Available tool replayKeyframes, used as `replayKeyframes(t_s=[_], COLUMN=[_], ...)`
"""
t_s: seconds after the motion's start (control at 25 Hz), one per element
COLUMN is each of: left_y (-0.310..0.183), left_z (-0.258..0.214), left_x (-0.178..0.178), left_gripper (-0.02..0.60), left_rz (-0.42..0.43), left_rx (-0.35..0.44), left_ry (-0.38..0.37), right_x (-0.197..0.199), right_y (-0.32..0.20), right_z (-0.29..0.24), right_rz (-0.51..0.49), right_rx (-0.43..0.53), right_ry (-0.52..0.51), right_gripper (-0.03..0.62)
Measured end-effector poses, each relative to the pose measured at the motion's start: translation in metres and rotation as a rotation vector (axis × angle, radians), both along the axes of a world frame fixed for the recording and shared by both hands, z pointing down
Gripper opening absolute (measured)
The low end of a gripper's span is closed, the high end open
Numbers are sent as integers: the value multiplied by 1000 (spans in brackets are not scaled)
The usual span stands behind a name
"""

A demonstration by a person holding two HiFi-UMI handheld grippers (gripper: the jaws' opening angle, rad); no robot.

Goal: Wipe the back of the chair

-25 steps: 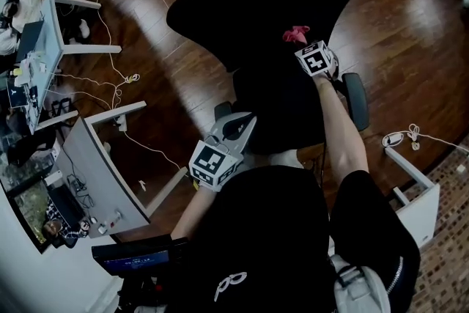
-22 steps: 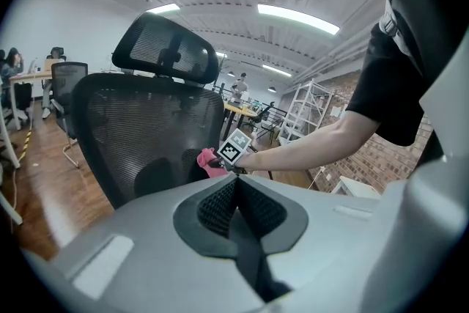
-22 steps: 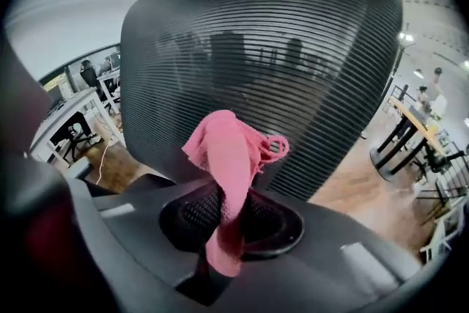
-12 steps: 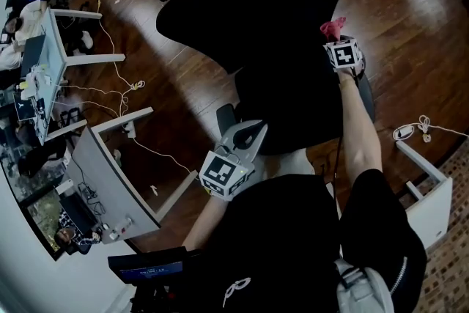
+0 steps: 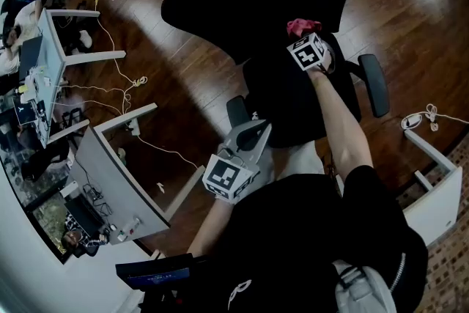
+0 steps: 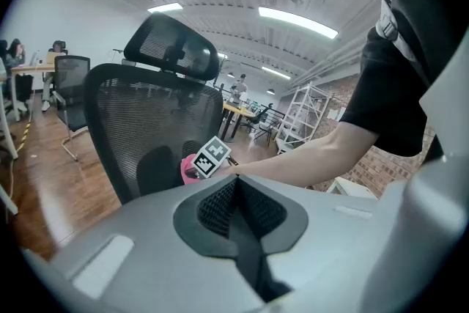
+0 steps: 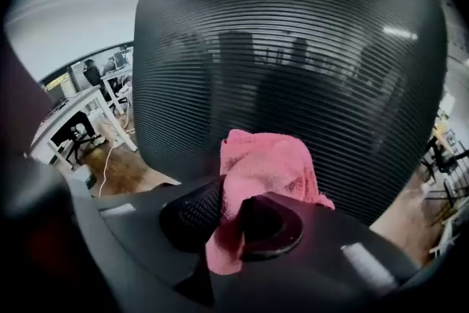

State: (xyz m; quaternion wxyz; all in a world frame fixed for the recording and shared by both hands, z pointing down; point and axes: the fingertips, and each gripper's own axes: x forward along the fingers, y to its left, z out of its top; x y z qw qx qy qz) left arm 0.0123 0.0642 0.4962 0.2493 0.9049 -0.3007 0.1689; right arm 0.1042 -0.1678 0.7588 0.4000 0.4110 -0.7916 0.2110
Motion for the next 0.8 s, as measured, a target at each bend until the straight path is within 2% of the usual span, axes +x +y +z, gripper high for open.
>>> replayKeyframes(t_s=[0.32, 0.52, 0.68, 0.8], left_y=[12, 15, 19, 21], left_z=[6, 13, 16, 18], left_x=[-62, -97, -114, -117], left_gripper=[-12, -12, -12, -12], left_rz=[-45, -72, -82, -88], left_rx=[-14, -23, -31, -36], left_ry=[8, 3, -5, -9], right_x=[-131, -195, -221, -219], right_y=[40, 59, 73, 79], right_z=[6, 13, 19, 26], right_rz=[-162, -238, -285, -286], right_rx=[-21, -33, -46, -61], right_ry=[-32, -49, -51, -55], right_gripper=[49, 49, 49, 49])
